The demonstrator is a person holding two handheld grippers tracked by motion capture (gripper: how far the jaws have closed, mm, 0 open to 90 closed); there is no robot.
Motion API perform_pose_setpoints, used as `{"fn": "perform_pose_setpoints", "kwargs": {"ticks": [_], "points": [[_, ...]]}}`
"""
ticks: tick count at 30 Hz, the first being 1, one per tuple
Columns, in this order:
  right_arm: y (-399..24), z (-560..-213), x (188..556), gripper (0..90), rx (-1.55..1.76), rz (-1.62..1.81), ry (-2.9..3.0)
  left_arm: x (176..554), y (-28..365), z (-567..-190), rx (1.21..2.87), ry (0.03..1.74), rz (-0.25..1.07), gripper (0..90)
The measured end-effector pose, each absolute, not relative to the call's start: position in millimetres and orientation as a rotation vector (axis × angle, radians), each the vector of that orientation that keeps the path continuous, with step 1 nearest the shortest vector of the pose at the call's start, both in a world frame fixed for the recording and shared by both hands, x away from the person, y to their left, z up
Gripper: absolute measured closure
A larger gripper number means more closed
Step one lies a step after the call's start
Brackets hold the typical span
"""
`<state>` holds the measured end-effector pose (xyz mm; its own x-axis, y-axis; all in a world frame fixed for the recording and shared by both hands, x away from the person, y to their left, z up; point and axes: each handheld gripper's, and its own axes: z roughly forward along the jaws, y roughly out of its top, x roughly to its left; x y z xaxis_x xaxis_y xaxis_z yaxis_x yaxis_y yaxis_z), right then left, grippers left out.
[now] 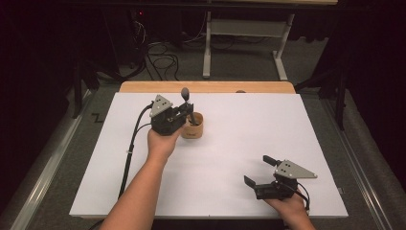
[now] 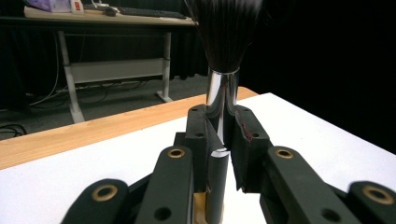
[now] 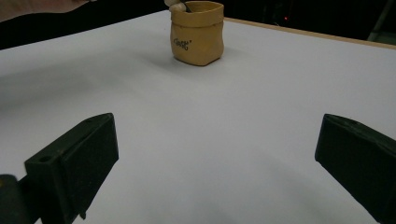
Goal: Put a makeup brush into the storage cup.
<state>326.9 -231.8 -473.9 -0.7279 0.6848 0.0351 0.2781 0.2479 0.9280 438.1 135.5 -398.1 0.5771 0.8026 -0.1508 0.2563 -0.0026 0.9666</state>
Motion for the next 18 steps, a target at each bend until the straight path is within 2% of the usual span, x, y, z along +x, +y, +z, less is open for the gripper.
{"fn": "perform_pose_setpoints", "kwargs": {"ticks": [18], "points": [[-231.4, -472.9, 325.1, 0.3, 0.881, 1.477, 2.148, 443.5, 135.5, -401.8, 1.553, 0.953, 0.568, 78.2]]}}
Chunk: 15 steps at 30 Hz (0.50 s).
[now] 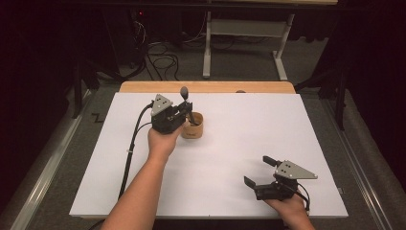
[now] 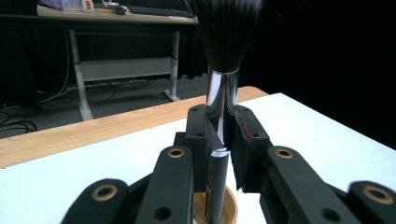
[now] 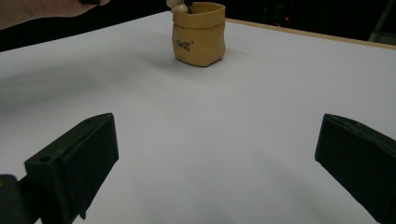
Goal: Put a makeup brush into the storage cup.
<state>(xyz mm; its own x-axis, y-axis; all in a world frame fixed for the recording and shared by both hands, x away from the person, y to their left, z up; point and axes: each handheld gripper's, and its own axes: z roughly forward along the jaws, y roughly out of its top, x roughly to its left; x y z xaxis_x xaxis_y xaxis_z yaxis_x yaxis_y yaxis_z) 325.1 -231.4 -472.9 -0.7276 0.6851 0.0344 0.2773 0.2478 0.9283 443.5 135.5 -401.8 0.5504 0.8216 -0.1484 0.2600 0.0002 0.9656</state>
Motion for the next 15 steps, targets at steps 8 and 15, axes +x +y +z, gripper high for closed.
{"fn": "perform_pose_setpoints", "kwargs": {"ticks": [8, 15], "points": [[-231.9, -473.2, 325.0, 0.3, 0.886, 1.482, 2.148, 446.7, 134.1, -406.1, 1.568, 0.968, 0.566, 78.2], [-231.8, -472.5, 324.8, 0.3, 0.887, 1.488, 2.144, 447.8, 128.6, -409.9, 1.581, 0.971, 0.564, 78.2]]}}
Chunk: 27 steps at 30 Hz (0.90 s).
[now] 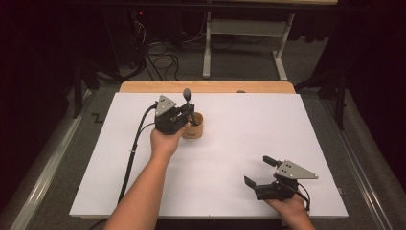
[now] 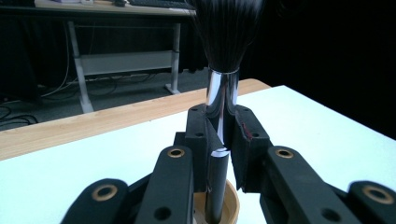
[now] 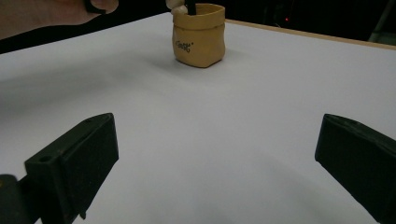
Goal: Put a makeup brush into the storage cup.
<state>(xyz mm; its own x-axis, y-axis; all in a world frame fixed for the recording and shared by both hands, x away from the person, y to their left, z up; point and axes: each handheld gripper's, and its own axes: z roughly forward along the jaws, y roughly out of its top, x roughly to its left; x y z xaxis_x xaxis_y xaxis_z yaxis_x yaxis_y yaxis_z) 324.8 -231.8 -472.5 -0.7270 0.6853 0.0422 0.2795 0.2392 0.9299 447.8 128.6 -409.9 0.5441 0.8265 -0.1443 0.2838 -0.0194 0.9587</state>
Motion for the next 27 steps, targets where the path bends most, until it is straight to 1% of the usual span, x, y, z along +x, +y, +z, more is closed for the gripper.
{"fn": "perform_pose_setpoints", "kwargs": {"ticks": [27], "points": [[-230.1, -474.5, 324.4, 0.5, 0.884, 1.48, 2.162, 448.1, 122.4, -419.8, 1.617, 0.973, 0.575, 78.1]]}}
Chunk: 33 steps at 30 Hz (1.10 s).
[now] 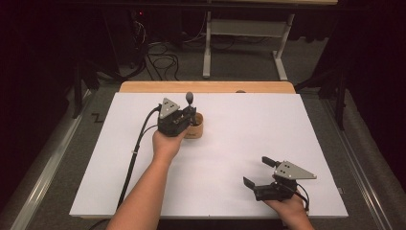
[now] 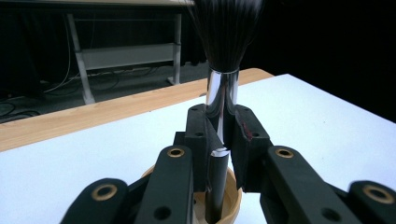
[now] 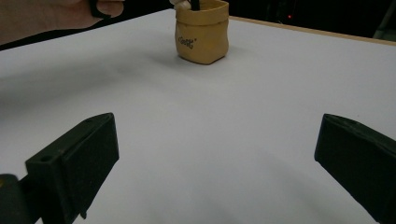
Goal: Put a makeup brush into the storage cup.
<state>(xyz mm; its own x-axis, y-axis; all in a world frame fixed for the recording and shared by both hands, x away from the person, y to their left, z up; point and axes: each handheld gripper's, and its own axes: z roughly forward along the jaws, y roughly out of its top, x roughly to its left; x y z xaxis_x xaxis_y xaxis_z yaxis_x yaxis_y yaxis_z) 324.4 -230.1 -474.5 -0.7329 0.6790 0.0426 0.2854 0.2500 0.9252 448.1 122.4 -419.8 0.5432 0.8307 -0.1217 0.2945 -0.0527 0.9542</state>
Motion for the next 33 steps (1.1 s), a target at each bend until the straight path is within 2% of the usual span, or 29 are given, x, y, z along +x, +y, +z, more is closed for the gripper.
{"fn": "perform_pose_setpoints", "kwargs": {"ticks": [33], "points": [[-229, -476, 324, 0.7, 0.875, 1.481, 2.173, 450, 112, -436, 1.68, 0.974, 0.602, 77.6]]}}
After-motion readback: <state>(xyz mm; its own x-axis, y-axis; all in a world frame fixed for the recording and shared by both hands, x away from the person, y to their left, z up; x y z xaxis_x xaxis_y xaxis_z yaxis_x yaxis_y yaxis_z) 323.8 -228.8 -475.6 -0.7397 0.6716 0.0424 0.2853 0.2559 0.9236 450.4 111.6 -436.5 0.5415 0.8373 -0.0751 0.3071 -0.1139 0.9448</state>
